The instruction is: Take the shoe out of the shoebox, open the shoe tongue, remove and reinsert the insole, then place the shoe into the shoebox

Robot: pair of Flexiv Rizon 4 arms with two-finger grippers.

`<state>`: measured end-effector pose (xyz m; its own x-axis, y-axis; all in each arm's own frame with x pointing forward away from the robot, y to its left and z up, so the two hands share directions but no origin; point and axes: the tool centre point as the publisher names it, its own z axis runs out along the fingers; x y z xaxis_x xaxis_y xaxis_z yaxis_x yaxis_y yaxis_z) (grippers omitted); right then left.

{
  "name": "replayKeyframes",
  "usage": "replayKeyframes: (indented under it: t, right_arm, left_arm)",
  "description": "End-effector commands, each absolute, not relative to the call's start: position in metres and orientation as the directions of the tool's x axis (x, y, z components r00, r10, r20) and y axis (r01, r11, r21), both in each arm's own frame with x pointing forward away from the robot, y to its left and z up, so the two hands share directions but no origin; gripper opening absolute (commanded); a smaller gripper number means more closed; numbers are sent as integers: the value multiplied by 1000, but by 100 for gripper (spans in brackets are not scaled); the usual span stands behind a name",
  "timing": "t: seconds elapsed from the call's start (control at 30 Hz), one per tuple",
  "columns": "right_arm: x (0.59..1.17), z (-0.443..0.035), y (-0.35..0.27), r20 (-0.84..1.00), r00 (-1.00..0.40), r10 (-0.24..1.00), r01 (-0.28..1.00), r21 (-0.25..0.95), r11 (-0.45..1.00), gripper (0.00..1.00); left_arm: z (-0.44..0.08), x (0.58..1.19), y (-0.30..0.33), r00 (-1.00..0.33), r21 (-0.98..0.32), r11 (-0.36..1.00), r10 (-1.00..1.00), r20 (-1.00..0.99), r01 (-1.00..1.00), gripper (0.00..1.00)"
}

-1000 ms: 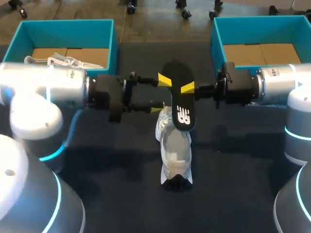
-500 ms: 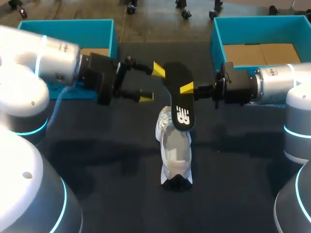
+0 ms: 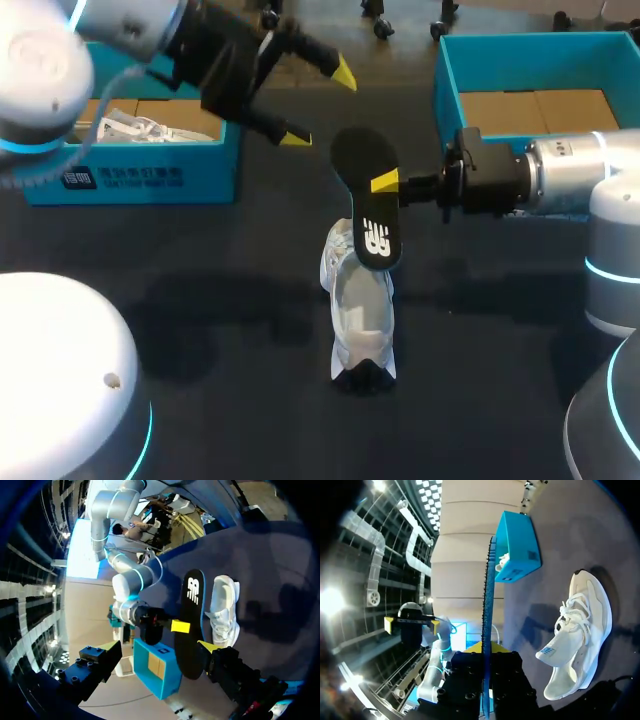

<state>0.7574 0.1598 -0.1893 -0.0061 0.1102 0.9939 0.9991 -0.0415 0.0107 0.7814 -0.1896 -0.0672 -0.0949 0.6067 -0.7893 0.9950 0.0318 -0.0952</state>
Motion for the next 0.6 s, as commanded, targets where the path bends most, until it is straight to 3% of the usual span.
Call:
replayKeyframes:
  t: [0.03, 0.23, 0.3, 0.6]
  right_arm:
    - [758, -190, 162, 994, -6, 110, 999, 11, -42, 0]
    - [758, -190, 162, 994, -6, 110, 999, 11, -42, 0]
    - [758, -190, 162, 994, -6, 110, 999, 11, -42, 0]
    - [758, -190, 162, 994, -6, 110, 999, 11, -42, 0]
  left_arm:
    - [-62, 787, -195, -87, -103, 25, 740, -667, 994, 100]
    - [-41, 815, -217, -176, -136, 129, 882, -436, 982, 100]
    - [-38, 821, -226, -182, -93, 159, 917, -355, 983, 100]
    - [-45, 832, -241, -109, -197, 100, 994, -32, 975, 100]
